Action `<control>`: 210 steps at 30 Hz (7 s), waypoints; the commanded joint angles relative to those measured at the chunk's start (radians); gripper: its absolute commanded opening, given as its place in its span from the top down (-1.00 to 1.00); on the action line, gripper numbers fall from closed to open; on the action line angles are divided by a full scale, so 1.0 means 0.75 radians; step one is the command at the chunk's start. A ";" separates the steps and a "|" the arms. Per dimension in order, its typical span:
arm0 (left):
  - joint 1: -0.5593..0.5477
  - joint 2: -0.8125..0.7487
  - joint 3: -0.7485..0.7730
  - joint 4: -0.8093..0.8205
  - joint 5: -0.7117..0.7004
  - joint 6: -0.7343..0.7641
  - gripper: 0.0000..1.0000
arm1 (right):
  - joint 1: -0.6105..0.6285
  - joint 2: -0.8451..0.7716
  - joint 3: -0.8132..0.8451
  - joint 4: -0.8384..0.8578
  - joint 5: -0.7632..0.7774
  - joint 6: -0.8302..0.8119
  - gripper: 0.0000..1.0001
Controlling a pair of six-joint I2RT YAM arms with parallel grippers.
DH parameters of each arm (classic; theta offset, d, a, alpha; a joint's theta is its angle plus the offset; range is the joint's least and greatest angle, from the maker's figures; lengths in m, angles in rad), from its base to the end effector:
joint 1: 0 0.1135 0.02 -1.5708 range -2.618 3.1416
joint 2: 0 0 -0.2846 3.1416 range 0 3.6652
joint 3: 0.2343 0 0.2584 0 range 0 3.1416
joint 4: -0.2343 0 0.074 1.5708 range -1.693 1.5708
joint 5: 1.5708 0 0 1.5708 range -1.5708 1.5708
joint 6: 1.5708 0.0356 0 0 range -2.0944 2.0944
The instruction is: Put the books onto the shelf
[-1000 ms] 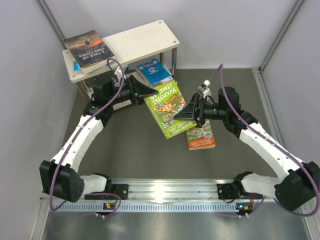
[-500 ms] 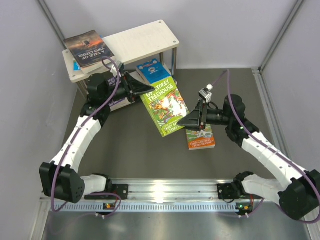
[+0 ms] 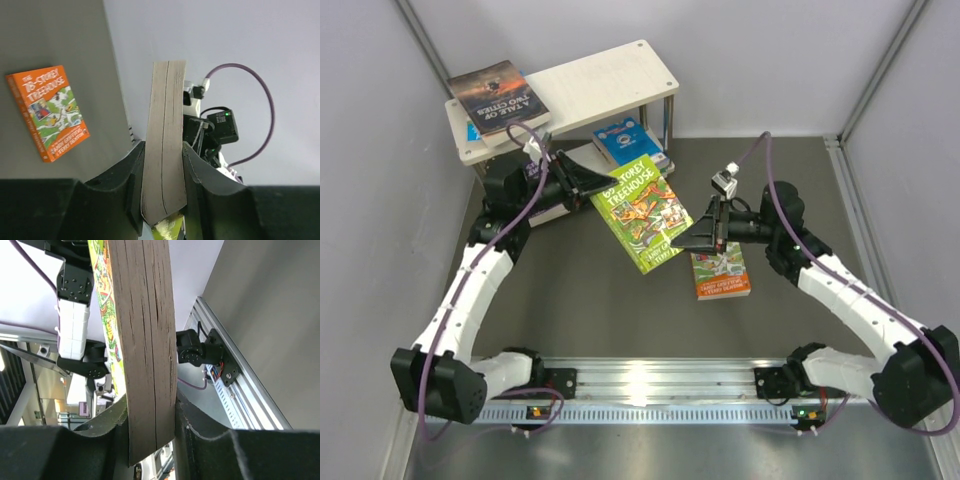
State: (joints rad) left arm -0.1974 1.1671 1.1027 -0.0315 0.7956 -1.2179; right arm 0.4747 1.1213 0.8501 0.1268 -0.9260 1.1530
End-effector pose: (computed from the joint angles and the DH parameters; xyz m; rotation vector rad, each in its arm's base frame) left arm 0.2513 -0.0762 0.4094 -0.2835 1.9332 -1.6608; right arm 0.2084 0.1391 0.3466 -0.1444 2.1050 1.8822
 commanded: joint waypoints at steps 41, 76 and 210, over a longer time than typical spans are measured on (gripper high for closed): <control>-0.015 -0.386 0.702 -1.854 -1.421 0.701 -0.98 | 0.365 1.419 1.521 -0.059 0.576 -0.008 1.00; -0.015 -0.376 0.686 -1.922 -1.492 0.771 -0.98 | 0.453 2.076 1.979 0.015 0.846 0.199 0.96; -0.489 0.297 -0.225 0.190 -0.443 0.038 1.00 | -0.193 0.155 -0.050 -0.083 0.218 -0.015 0.82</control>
State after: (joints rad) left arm -0.5655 1.4330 0.8955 0.1589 0.4595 -1.2213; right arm 0.3199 1.2469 0.7666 -0.0307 -0.7280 1.1488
